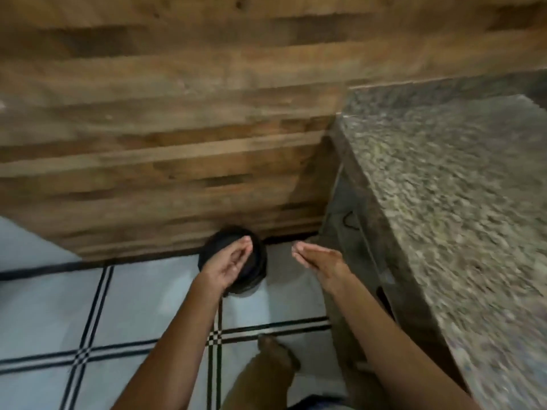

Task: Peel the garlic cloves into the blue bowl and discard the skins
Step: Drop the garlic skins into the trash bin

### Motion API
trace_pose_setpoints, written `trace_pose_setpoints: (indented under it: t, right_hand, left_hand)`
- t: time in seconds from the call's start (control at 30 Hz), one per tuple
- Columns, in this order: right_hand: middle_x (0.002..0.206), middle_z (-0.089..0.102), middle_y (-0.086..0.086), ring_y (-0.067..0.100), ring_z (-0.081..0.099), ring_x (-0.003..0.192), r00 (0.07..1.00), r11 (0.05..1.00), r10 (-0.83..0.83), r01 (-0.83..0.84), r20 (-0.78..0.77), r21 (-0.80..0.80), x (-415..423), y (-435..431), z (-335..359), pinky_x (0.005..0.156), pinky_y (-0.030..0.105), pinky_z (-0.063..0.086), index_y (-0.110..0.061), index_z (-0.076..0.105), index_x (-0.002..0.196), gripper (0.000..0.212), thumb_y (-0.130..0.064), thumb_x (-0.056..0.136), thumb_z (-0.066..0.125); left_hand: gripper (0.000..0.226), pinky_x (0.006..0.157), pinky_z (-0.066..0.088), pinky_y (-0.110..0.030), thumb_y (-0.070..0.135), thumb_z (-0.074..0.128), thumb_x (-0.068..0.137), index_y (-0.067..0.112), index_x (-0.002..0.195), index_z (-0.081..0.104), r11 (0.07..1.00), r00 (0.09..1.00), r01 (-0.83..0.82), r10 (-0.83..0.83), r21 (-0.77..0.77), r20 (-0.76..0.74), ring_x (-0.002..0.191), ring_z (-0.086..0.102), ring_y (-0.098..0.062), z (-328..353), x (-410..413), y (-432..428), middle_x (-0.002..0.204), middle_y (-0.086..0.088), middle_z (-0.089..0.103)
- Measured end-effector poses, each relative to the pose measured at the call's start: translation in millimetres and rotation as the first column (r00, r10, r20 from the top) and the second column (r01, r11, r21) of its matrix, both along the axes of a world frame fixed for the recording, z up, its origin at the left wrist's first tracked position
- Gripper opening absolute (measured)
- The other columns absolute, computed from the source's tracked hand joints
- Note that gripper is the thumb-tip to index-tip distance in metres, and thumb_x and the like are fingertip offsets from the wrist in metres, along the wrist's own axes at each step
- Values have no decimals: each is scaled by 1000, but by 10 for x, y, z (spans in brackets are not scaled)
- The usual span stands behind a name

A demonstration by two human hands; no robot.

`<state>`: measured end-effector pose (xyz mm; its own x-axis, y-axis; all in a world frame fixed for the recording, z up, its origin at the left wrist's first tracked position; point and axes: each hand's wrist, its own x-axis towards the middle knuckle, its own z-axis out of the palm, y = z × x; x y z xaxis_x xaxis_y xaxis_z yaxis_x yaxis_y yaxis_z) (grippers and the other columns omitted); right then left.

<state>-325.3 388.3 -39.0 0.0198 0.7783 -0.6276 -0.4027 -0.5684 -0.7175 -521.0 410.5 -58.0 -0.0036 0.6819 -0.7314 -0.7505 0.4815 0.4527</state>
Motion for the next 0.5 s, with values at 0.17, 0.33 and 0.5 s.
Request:
trace_pose_setpoints:
  t: [0.17,0.33,0.5]
  right_hand:
    - [117,59,26,34,58,112,999,987,-29,32,24,-160,-266,707,-165,89,29,47,12,61,106,23,5,84,60]
    - [69,70,11,13,67,55,999,988,39,-33,35,-153,-562,1216,-164,54,15,54,15,57,113,29,8,85,57]
    - [103,62,24,17,65,59,997,970,67,-56,41,-235,-844,1549,-596,54,16,54,17,54,115,30,8,86,57]
  left_hand:
    - [11,57,58,-22,-6,52,91,-7,86,62,993,995,-103,103,-64,-2,76,67,-18,-101,-406,411,70,-13,71]
    - [9,91,46,-30,-9,52,90,-7,90,61,990,991,-135,134,-46,-17,88,61,-20,-133,-586,680,85,-16,68]
    - [15,76,56,-24,-7,53,90,-8,103,60,982,984,-179,178,-55,-14,92,62,-19,-483,-650,872,98,-13,66]
